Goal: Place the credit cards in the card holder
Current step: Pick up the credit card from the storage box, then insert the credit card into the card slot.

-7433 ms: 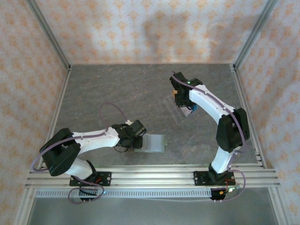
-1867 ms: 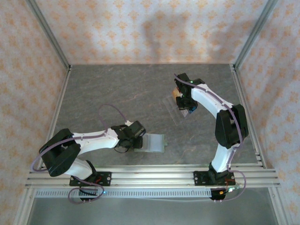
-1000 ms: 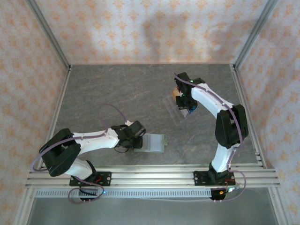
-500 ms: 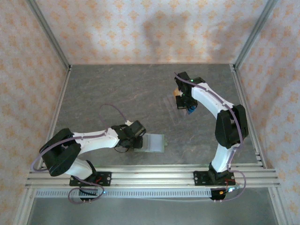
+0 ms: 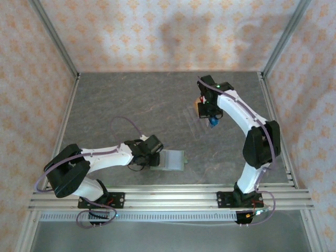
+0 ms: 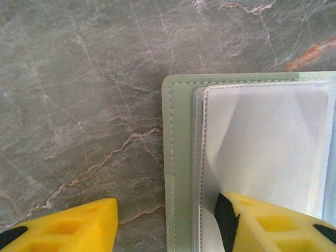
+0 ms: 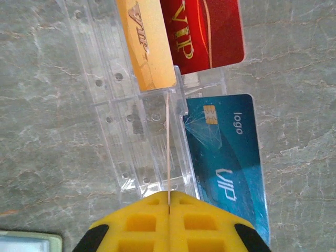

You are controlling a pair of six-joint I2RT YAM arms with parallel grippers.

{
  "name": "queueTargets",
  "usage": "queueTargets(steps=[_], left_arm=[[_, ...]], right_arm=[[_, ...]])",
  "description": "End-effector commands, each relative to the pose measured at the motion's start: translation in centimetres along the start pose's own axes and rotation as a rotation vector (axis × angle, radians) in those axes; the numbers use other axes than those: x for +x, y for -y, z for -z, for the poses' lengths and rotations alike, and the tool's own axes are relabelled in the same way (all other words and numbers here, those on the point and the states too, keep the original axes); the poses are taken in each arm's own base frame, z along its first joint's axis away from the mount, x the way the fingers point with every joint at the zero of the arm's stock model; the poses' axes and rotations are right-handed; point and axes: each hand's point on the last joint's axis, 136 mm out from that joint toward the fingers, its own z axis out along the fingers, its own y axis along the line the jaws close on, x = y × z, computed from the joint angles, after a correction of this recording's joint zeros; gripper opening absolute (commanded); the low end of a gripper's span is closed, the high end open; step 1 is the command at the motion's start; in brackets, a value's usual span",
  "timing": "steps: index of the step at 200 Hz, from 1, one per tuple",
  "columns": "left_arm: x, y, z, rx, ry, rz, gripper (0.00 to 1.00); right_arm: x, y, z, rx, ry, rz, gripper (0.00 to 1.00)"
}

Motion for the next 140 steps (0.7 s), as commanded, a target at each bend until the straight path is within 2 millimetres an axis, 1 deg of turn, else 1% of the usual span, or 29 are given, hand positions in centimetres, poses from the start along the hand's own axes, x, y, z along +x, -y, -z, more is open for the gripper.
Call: queueTargets(steps=[1, 14, 31, 37, 50, 54, 65, 85, 97, 109, 128, 140], left_arm=[[1.3, -1.3, 0.1, -0.043, -0.056, 0.004, 0.55], [1.0, -1.1, 0.7, -0.037, -0.046, 0.000, 0.55], [0.5, -1.0, 1.6, -0.032, -0.032, -0.003, 0.55], [0.4, -0.9, 1.9, -0.029, -0.027, -0.004, 0.56], [0.0, -0.8, 2.7, -0.021, -0.013, -0.002, 0.57], [0.0, -0.8, 2.9, -0.022, -0.011, -0.004, 0.57], [-0.4, -0.8, 3.5, -0.017, 0.003, -0.001, 0.58], [-0.8, -0.7, 4.2, -0.004, 0.014, 0.004, 0.60], [-1.1, -0.4, 4.3, 0.003, 0.017, -0.004, 0.61], [-1.4, -0.2, 4.0, -0.005, 0.007, -0.015, 0.61], [-1.7, 0.1, 3.2, -0.020, -0.007, -0.032, 0.60], [-1.9, 0.2, 2.7, -0.024, -0.010, -0.037, 0.59]], right_arm=[[0.1, -0.6, 4.0, -0.035, 0.073, -0.020, 0.00], [0.6, -2.2, 4.3, -0.099, 0.096, -0.023, 0.00], [1.7, -5.3, 4.3, -0.204, 0.119, -0.024, 0.00], [1.7, -6.4, 4.5, -0.251, 0.141, -0.030, 0.00], [2.5, -8.5, 4.0, -0.350, 0.155, -0.058, 0.00], [2.5, -9.3, 4.0, -0.390, 0.170, -0.067, 0.00], [3.3, -11.1, 3.3, -0.476, 0.181, -0.079, 0.00], [5.0, -13.9, 2.3, -0.573, 0.198, -0.056, 0.00], [5.9, -15.3, 1.7, -0.642, 0.206, -0.057, 0.00], [6.7, -16.4, 1.0, -0.726, 0.201, -0.071, 0.00], [7.8, -16.8, -0.3, -0.766, 0.208, -0.080, 0.00], [8.3, -16.9, -0.7, -0.796, 0.217, -0.087, 0.00]])
